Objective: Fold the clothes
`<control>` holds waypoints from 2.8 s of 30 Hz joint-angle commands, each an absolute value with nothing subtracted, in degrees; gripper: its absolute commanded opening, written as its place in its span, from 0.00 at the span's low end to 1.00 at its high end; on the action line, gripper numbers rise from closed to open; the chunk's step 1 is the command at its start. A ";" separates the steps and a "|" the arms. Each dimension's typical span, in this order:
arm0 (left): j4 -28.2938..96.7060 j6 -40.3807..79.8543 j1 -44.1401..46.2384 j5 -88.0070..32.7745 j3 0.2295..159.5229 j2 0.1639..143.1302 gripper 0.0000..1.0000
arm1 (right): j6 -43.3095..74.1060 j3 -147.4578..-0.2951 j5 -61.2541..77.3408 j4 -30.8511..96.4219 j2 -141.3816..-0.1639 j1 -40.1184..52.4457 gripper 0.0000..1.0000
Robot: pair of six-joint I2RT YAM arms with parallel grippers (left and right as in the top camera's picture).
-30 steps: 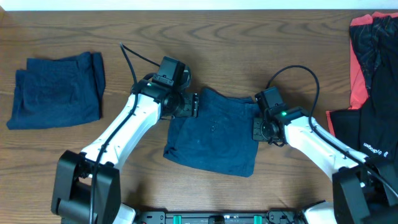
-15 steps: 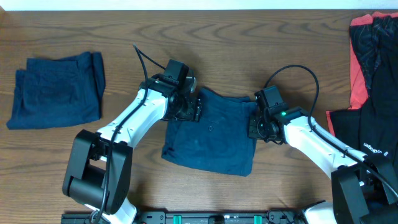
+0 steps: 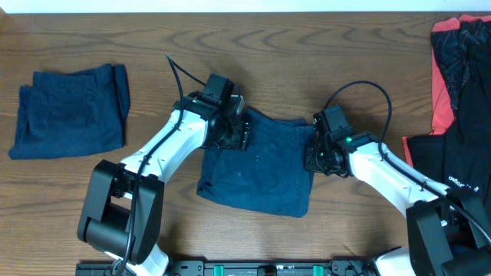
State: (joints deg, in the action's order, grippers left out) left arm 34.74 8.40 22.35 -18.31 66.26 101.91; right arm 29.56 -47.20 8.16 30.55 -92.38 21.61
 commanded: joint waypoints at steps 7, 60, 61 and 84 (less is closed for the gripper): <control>32.82 7.07 22.48 -19.05 63.26 102.78 0.55 | 30.15 -47.03 9.54 29.08 -94.83 21.41 0.11; 41.08 11.44 15.27 -10.02 62.11 95.48 0.50 | 29.12 -47.03 10.57 26.57 -103.09 20.91 0.03; 40.77 11.44 15.35 -10.02 62.11 95.48 0.52 | 29.12 -47.03 10.63 26.59 -103.07 20.91 0.02; 40.01 11.46 15.44 -9.76 62.54 90.26 0.41 | 13.30 -57.71 33.58 27.38 -89.34 19.79 0.01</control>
State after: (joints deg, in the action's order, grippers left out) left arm 39.97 11.77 15.29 -10.28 61.54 92.16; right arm 17.17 -58.11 25.50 27.68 -86.52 19.88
